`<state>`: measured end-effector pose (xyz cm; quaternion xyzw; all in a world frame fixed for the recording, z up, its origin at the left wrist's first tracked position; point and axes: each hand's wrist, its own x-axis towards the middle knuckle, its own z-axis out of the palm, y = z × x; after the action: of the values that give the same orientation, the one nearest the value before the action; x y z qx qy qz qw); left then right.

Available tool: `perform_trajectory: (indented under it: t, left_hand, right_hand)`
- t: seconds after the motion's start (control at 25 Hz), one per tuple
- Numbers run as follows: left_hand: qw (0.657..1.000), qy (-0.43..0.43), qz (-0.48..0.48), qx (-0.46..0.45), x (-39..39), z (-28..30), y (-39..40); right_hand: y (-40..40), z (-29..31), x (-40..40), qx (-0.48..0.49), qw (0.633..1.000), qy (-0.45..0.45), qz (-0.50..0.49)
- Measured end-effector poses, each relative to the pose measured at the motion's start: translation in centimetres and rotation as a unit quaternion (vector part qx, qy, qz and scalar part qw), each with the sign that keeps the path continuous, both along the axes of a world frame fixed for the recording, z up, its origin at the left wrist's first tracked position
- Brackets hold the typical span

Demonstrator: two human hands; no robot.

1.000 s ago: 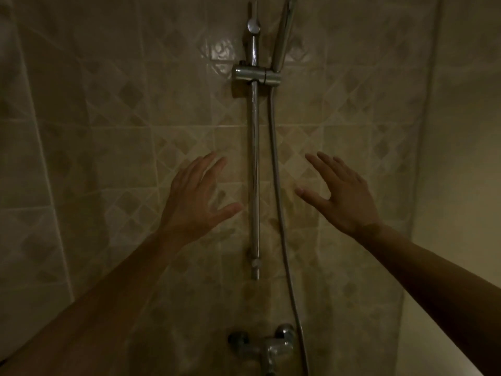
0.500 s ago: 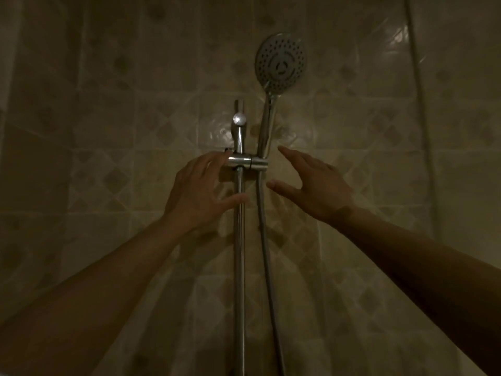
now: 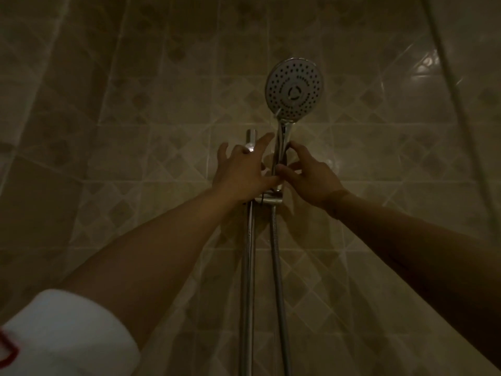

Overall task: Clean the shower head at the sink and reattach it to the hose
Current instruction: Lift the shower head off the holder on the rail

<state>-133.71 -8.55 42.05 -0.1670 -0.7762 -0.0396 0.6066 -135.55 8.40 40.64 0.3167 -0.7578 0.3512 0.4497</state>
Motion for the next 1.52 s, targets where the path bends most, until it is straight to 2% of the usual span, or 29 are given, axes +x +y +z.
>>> perform_trajectory:
  t: [0.12, 0.28, 0.48, 0.72, 0.88, 1.08, 1.24, 1.4, 1.52]
  left_hand:
    - [0.999, -0.03, 0.014, -0.004, -0.6, 1.1, 1.5]
    - [0.995, -0.072, -0.045, 0.045, -0.9, 1.2, 2.7]
    - [0.989, -0.043, -0.104, 0.095, 1.1, 3.2, 3.6]
    - [0.985, -0.047, -0.14, 0.092, 3.1, 5.1, 7.2]
    - [0.971, -0.105, -0.198, 0.083, 1.9, 4.0, 9.1]
    - [0.962, -0.167, -0.211, 0.049, 1.0, -2.5, 10.4]
    - [0.945, -0.224, -0.227, 0.075, 1.3, -10.3, 10.6]
    - [0.893, -0.298, -0.309, 0.134, 2.3, -20.7, 10.4]
    - [0.863, -0.363, -0.311, 0.165, 2.3, -30.3, 9.3]
  right_hand:
    - [-1.1, 1.0, -0.3, -0.024, 0.999, 0.002, 0.034]
    - [-1.5, 1.8, -0.7, -0.029, 0.999, 0.001, 0.038]
    - [-1.0, 4.5, 0.8, -0.028, 0.999, 0.027, 0.034]
    - [2.5, 7.0, 3.1, -0.046, 0.998, 0.032, 0.023]
    - [5.1, 5.2, 3.6, -0.054, 0.998, -0.013, 0.013]
    - [6.8, -2.4, 3.2, -0.091, 0.989, -0.098, 0.06]
    - [7.1, -10.2, 2.8, -0.164, 0.962, -0.185, 0.116]
    - [6.4, -19.5, 3.4, -0.22, 0.929, -0.268, 0.129]
    - [5.6, -27.1, 4.3, -0.272, 0.886, -0.354, 0.124]
